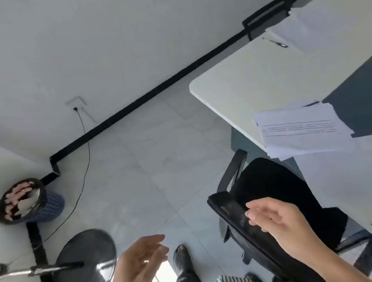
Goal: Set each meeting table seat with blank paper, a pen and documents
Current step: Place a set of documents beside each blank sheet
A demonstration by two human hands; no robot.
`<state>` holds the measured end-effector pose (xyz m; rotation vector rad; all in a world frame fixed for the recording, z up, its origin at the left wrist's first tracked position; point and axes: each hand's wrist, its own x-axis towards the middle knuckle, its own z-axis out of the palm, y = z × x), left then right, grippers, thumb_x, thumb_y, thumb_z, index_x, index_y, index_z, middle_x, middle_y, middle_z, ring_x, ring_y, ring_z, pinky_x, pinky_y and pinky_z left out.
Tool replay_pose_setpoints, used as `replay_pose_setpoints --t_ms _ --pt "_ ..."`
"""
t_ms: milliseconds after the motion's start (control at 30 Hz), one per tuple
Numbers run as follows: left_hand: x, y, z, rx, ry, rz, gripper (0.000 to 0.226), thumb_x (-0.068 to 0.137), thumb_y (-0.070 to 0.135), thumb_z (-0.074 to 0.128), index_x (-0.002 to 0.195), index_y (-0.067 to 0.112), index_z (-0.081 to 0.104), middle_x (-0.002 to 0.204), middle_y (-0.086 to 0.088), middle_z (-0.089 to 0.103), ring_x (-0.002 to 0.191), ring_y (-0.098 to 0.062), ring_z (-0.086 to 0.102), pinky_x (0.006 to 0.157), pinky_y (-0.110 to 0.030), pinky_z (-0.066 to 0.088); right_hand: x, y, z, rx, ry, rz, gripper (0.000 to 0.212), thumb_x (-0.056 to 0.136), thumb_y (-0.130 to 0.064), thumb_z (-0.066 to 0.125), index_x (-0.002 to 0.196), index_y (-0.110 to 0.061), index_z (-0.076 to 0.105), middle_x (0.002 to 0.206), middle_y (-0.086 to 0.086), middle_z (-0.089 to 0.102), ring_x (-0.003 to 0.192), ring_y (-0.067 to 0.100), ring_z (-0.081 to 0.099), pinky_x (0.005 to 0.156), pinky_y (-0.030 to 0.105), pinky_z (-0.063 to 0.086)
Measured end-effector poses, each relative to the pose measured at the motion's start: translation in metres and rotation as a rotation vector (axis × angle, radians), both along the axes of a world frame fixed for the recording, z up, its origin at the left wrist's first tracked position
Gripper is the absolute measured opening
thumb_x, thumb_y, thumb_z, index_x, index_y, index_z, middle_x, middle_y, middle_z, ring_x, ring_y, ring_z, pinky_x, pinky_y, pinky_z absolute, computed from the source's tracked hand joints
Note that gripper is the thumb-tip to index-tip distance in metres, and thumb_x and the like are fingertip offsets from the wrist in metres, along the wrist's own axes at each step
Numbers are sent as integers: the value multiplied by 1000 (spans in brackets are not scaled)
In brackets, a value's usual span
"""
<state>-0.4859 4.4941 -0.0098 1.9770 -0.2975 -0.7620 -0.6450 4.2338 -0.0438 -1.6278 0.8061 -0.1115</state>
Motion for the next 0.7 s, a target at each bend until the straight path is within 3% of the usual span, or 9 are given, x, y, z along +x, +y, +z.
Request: replay_pose_setpoints --t_ms 167,267,467,700 --pt "106 -45 9 -7 -3 -268 16 81 19 68 97 19 71 87 -6 75 79 -17 71 71 -23 56 23 29 8 21 71 -255 11 88 -23 69 97 -28 72 88 -9 77 86 5 73 70 19 55" --pt "137 -88 13 -20 -15 -410 19 79 27 67 97 22 70 86 -3 75 79 -14 71 72 -22 55 21 35 12 -4 117 -394 10 87 -27 69 95 -33 72 85 -13 76 85 6 72 76 23 55" --pt "129 -184 7 -23 30 -705 18 86 18 67 91 35 72 87 -2 74 84 -18 70 78 -31 55 10 15 8 -13 150 -656 14 88 -21 69 94 -33 70 84 -18 76 84 3 72 74 19 57" --pt "114 -272 2 44 -38 -858 16 89 18 64 97 30 68 84 6 74 86 -19 70 81 -33 56 14 -53 -5 23 131 -716 13 88 -25 69 98 -34 70 88 -18 75 84 2 72 80 22 57"
